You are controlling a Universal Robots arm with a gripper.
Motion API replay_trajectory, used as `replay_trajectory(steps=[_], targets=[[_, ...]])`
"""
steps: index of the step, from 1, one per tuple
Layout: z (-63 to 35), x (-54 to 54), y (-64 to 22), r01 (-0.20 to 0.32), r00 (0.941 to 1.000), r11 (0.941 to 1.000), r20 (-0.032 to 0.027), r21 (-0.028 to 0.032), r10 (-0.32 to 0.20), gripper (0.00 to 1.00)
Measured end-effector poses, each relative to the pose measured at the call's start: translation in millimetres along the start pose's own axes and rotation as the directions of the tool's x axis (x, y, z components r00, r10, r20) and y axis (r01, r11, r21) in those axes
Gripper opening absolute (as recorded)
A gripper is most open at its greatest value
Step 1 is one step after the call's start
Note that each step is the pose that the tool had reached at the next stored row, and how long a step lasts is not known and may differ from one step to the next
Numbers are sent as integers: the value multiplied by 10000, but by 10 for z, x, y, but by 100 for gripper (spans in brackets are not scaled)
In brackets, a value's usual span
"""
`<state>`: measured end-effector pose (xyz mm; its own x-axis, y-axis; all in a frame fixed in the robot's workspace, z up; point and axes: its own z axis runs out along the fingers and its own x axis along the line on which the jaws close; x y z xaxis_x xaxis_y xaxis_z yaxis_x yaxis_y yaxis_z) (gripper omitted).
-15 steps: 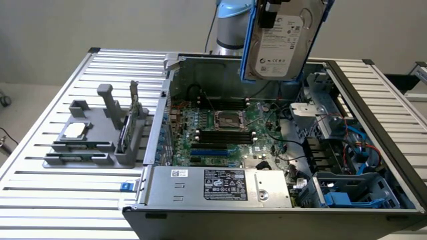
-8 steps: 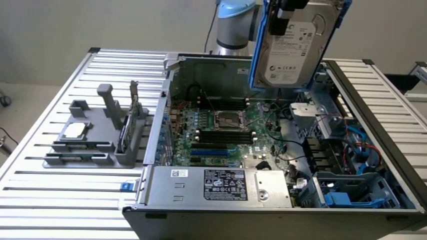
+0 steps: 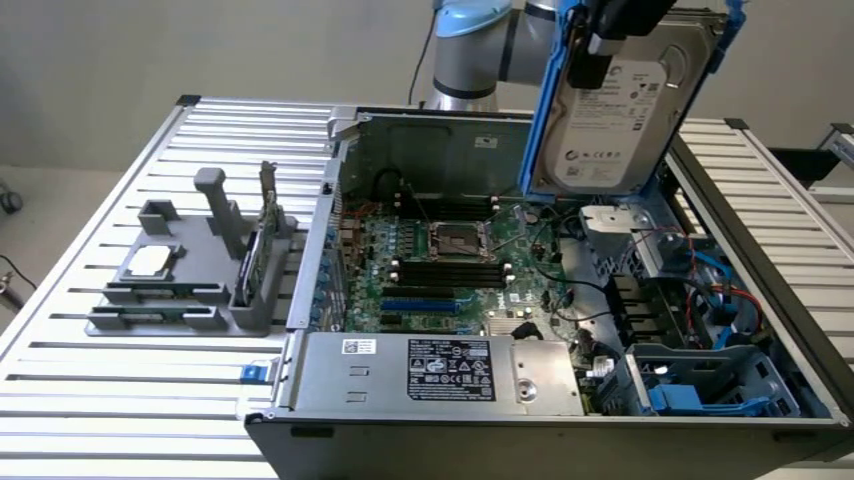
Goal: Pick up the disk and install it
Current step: 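Pick up the disk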
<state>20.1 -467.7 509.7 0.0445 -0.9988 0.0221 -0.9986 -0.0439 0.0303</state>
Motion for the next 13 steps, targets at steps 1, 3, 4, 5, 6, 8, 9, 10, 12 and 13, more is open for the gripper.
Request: replay_trajectory(steps=[1, 3, 4, 5, 6, 8, 9, 10, 12, 13], targets=[[0, 31, -21, 0, 10000, 10000, 1, 0, 0, 33], [0, 93, -64, -1, 10000, 10000, 1, 0, 1, 33], [1, 124, -87, 0, 10000, 10000, 2, 0, 0, 33], [1, 156, -113, 0, 10000, 10000, 1, 0, 0, 33], [0, 186, -139, -1, 10000, 10000, 1, 0, 1, 33], [0, 244, -196, 0, 10000, 10000, 1, 0, 0, 33], [-1, 272, -226, 0, 10000, 10000, 0, 0, 0, 33], [-1, 300, -256, 0, 10000, 10000, 0, 0, 0, 33], [-1, 358, -322, -1, 10000, 10000, 1, 0, 1, 33], [-2, 386, -355, 0, 10000, 10000, 0, 0, 0, 33]])
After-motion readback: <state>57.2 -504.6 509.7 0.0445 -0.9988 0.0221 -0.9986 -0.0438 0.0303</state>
